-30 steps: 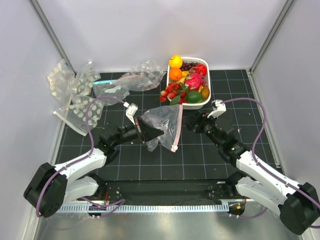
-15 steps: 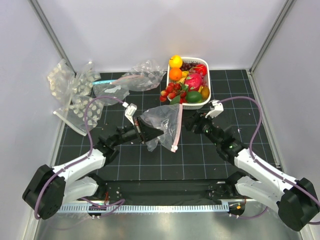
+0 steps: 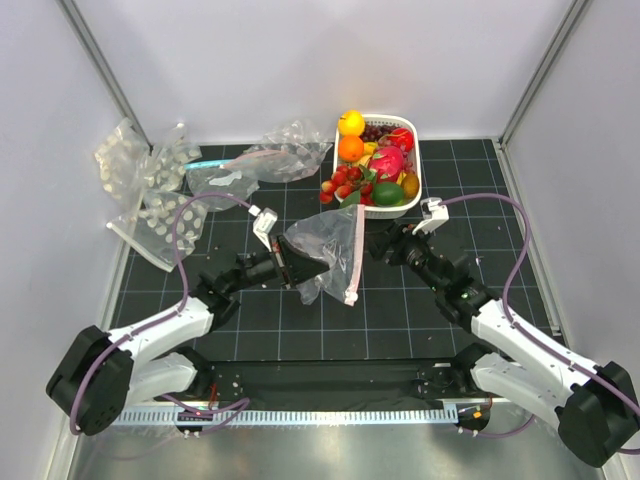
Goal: Place the food in the zip-top bag and seal the zipper
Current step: Open the zipper of the food storage bag at the center of the board.
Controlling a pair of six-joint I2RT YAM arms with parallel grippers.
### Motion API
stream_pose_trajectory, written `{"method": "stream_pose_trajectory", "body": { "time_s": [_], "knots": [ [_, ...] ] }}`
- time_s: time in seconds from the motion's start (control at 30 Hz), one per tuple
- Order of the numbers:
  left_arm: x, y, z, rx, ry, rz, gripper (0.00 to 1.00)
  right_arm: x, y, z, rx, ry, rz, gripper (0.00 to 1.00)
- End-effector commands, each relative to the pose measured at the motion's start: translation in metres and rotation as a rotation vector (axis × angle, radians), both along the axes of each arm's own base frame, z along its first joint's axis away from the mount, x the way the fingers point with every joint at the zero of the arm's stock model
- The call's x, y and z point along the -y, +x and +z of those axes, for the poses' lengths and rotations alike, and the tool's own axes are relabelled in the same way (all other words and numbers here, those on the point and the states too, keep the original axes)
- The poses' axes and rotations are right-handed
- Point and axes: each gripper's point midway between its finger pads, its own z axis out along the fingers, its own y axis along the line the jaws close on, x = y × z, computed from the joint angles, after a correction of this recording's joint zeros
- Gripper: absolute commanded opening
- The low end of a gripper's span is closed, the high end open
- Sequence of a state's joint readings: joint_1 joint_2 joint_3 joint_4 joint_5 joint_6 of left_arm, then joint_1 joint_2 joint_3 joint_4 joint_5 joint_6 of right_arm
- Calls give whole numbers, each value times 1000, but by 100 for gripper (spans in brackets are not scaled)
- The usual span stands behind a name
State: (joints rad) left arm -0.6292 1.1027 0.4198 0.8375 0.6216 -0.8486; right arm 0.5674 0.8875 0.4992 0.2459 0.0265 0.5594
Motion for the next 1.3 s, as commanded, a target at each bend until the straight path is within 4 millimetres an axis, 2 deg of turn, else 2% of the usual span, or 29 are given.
{"method": "stream_pose_trajectory", "body": {
  "time_s": [0.0, 0.2, 0.47, 0.73, 0.77, 0.83, 0.93, 0.97, 1.07, 1.17, 1.2, 1.23, 1.27],
  "knots": [
    [4, 0, 14, 62, -23, -8, 0, -3, -1, 25, 74, 62, 12, 74],
    [7, 0, 11, 53, -17, -16, 0, -1, -4, 33, 105, 87, 13, 75],
    [10, 0, 9, 50, -11, -22, 0, -19, -14, 39, 104, 151, 118, 74],
    [12, 4, 5, 42, 3, -4, 0, -30, -20, 41, 107, 179, 185, 63],
    [12, 6, 4, 40, 6, 4, 0, -32, -22, 42, 112, 184, 202, 58],
    [12, 10, 0, 25, 22, 27, 0, -35, -23, 41, 109, 187, 222, 53],
    [13, 16, -7, 7, 57, 58, 0, -39, -26, 44, 120, 187, 252, 38],
    [13, 17, -8, 14, 68, 65, 0, -40, -26, 45, 123, 185, 255, 26],
    [11, 25, -15, 7, 105, 124, 4, -38, -24, 44, 113, 185, 240, 1],
    [1, 40, -22, -26, 165, 233, 20, -39, -23, 40, 105, 154, 235, 1],
    [-4, 42, -33, -51, 218, 261, 27, -40, -21, 43, 101, 138, 223, 1],
    [-9, 45, -27, -46, 222, 291, 30, -38, -18, 31, 59, 87, 185, 1],
    [-15, 50, -26, -46, 231, 340, 34, -38, -15, 27, 55, 47, 169, 1]
  ]
}}
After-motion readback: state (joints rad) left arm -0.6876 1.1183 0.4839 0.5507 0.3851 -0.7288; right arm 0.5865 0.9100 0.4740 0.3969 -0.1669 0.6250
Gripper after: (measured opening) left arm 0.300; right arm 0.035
